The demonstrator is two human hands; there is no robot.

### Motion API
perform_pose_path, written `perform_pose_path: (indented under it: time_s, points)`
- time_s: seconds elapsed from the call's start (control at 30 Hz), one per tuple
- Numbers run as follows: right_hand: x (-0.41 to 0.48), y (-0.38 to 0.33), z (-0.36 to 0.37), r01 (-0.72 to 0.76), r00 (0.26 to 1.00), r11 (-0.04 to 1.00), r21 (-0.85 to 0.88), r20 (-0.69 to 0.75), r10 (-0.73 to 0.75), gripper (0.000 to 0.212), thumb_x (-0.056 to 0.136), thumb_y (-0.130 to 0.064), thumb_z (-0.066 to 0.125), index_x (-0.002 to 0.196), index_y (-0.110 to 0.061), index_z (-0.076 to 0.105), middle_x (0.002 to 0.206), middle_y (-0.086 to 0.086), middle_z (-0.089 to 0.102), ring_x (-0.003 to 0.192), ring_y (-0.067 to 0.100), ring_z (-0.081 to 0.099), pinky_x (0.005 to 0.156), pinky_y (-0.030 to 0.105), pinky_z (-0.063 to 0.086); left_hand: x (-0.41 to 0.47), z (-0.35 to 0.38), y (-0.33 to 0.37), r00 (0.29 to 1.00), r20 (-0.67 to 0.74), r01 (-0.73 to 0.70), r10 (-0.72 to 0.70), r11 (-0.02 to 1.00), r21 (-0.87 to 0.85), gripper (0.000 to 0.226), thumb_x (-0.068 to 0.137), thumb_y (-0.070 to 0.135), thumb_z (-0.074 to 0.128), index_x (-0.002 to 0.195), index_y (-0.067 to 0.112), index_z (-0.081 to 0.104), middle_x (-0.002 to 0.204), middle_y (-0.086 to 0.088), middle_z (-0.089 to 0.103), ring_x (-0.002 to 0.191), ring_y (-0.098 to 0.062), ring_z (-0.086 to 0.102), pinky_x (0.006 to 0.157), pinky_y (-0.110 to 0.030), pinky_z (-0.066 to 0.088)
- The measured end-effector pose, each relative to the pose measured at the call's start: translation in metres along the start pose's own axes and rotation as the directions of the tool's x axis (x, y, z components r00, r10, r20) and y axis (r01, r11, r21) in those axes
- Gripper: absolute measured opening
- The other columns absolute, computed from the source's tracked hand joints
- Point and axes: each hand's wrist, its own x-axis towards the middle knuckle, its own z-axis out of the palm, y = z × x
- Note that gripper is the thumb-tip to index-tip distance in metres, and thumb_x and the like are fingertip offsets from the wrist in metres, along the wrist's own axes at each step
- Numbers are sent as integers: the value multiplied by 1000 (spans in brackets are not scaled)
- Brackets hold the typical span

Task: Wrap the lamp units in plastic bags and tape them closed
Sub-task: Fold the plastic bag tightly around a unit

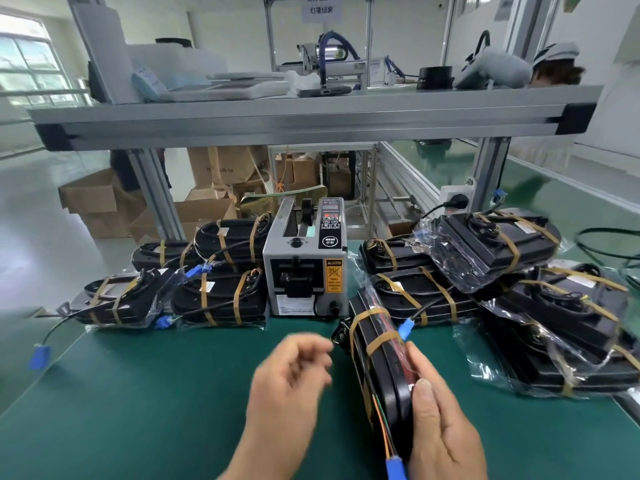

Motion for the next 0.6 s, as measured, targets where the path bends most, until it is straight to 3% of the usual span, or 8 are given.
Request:
perform_pose_path:
  time_s: [0.07, 0.17, 0.3, 0.43, 0.6]
  points:
    - [0, 2, -1, 50, 995, 997, -64, -84, -55, 39, 88, -34, 46, 120, -34, 68, 123, -14, 70, 113, -8, 60, 91, 1, 41, 35, -2, 2, 955, -67, 274, -288, 946, -171, 19, 92, 10, 64, 84, 23, 74, 71, 3, 67, 60, -6, 60, 59, -16, 50]
    - [-1, 0, 3, 45, 991, 995, -87, -122, -55, 41, 84, -39, 46, 118, -36, 70, 120, -20, 70, 112, -15, 58, 90, -3, 38, 84, -5, 1, 845, -49, 479, -532, 795, -371, 13, 94, 21, 65, 86, 12, 69, 69, 0, 64, 55, -7, 55, 51, -19, 47]
    - [0, -1, 2, 18, 989, 996, -85, -145, -30, 26, 99, -34, 53, 119, -39, 69, 118, -24, 71, 109, -17, 58, 88, -4, 38, 122, 1, -5, 749, -55, 578, -661, 692, -433, 20, 97, 24, 63, 80, 14, 66, 60, 4, 61, 49, -3, 52, 42, -15, 40]
    - [-1, -2, 0, -6, 993, 994, -110, -117, -7, 36, 99, -14, 52, 119, -38, 69, 119, -21, 70, 110, -16, 57, 89, -3, 38, 137, 9, -8, 662, 12, 656, -749, 573, -491, 28, 97, 27, 63, 72, 15, 60, 42, 8, 55, 37, 1, 49, 50, -15, 35]
    - [-2, -7, 0, -12, 995, 996, -94, -101, 2, 35, 99, -15, 50, 120, -35, 69, 122, -18, 69, 116, -8, 59, 95, 1, 39, 149, 18, -11, 607, -15, 626, -794, 490, -607, 6, 96, 18, 62, 90, 17, 60, 44, 8, 55, 29, 0, 48, 34, -10, 32]
